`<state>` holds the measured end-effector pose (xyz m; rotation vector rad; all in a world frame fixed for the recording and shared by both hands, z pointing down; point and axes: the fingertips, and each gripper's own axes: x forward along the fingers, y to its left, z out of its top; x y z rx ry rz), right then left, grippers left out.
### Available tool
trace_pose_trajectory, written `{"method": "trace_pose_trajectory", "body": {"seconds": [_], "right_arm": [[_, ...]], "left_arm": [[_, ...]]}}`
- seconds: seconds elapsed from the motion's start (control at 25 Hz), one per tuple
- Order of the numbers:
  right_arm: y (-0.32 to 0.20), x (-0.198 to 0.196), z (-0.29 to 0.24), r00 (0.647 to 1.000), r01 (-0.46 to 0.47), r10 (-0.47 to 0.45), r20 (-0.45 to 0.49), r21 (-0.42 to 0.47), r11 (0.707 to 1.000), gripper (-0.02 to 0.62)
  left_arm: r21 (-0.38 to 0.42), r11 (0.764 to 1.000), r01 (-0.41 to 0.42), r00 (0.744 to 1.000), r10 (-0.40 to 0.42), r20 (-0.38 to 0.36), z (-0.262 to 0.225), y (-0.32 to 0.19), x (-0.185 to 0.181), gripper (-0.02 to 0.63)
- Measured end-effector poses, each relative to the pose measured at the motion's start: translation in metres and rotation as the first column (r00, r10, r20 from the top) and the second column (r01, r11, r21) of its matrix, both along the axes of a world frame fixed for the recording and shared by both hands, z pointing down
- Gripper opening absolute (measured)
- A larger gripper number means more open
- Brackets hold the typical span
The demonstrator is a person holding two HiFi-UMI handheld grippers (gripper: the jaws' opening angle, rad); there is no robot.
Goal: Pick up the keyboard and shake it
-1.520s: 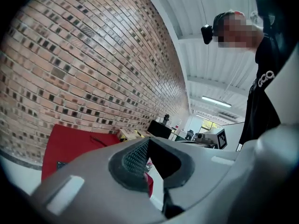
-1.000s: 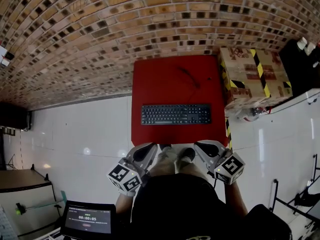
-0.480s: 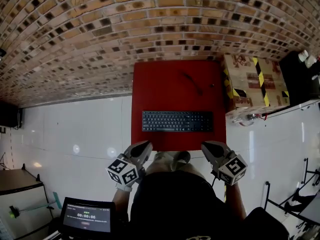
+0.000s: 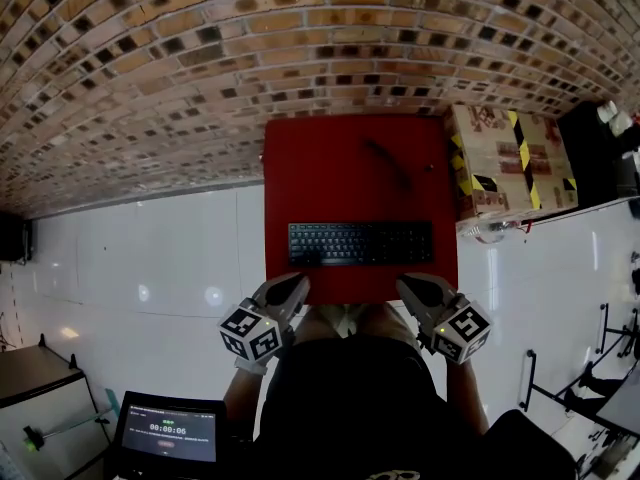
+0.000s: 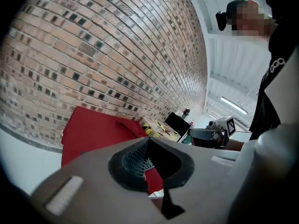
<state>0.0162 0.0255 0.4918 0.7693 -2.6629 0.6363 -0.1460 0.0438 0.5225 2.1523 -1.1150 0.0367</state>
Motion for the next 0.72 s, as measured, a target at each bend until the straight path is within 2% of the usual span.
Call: {"method": "trace_pose_trajectory", "body": {"seconds": [0.52, 0.72], "right_arm": [[-0.022, 0.020, 0.018, 0.999, 0.021, -0.020, 0.027, -0.046, 0.999, -0.009], [-0.028, 0.039, 0.044, 0.999, 0.038, -0.038, 0.001, -0.118, 0.992, -0.009]], "left_arm": [[-0.031, 0.999, 0.006, 0.998, -0.004, 0.059, 0.009, -0.013, 0.028, 0.017], [-0.102, 0.995, 0.019, 0.997, -0.012, 0.070, 0.039, -0.018, 0.032, 0.017]]}}
